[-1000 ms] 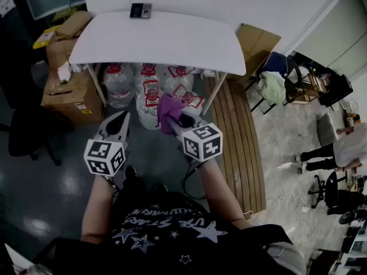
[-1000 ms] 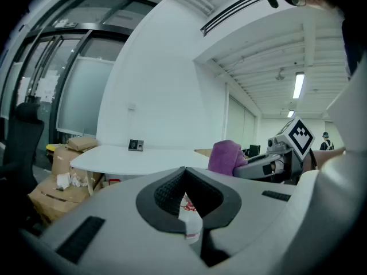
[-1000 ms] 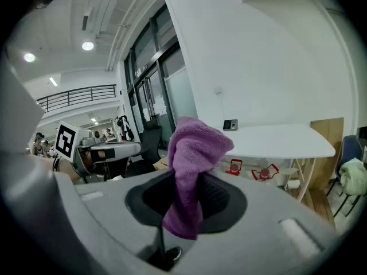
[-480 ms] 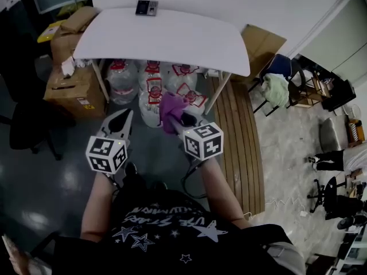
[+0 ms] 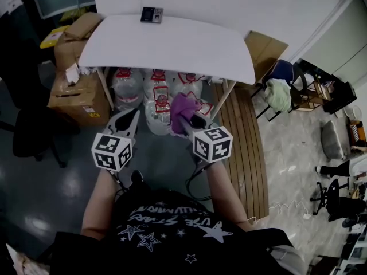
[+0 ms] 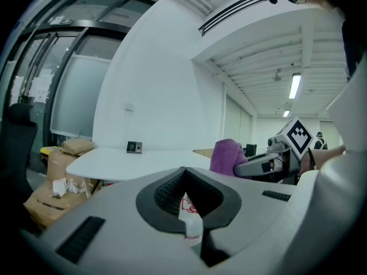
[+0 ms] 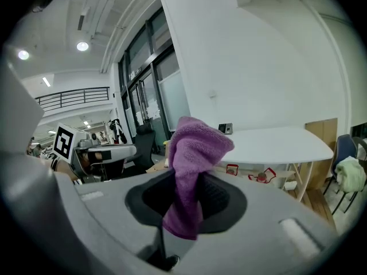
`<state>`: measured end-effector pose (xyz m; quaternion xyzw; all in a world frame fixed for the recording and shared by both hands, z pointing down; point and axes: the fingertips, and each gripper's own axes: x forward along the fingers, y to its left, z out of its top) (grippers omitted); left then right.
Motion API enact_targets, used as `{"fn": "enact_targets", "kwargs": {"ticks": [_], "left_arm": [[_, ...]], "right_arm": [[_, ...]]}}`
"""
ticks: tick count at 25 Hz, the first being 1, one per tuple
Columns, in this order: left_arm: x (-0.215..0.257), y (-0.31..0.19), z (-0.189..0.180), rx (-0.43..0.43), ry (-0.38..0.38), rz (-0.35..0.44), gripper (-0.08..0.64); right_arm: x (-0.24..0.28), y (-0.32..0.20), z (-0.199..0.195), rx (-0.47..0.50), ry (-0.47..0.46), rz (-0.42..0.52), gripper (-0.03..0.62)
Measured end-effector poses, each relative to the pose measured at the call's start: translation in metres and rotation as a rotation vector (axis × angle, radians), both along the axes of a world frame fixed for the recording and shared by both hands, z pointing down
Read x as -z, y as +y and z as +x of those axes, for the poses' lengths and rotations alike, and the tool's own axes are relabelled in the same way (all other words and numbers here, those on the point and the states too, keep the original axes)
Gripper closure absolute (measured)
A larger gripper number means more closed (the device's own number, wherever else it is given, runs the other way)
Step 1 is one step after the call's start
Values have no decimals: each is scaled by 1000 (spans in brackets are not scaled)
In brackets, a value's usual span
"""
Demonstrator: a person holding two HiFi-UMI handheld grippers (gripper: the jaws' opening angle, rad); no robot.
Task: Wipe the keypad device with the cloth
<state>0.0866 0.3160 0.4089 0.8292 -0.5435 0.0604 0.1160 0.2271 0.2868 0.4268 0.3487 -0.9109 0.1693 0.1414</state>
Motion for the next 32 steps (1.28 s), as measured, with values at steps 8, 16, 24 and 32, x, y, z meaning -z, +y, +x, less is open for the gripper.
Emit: {"fn": "enact_targets", "kwargs": {"ticks": [8, 16, 24, 32], "left_arm": [[-3, -46, -57, -28, 28, -19, 554], [-13, -83, -125, -40, 60, -27, 554], [-27, -100, -160, -84, 77, -44, 554], [-41, -118, -176, -81, 94, -84, 554]], "right_arm": [[5, -43, -52, -38, 18, -1, 497], [1, -80, -108, -91, 22, -8, 497], [-5, -98, -137, -154, 31, -26, 497], [-18, -119, -146, -168, 61, -63, 497]]}}
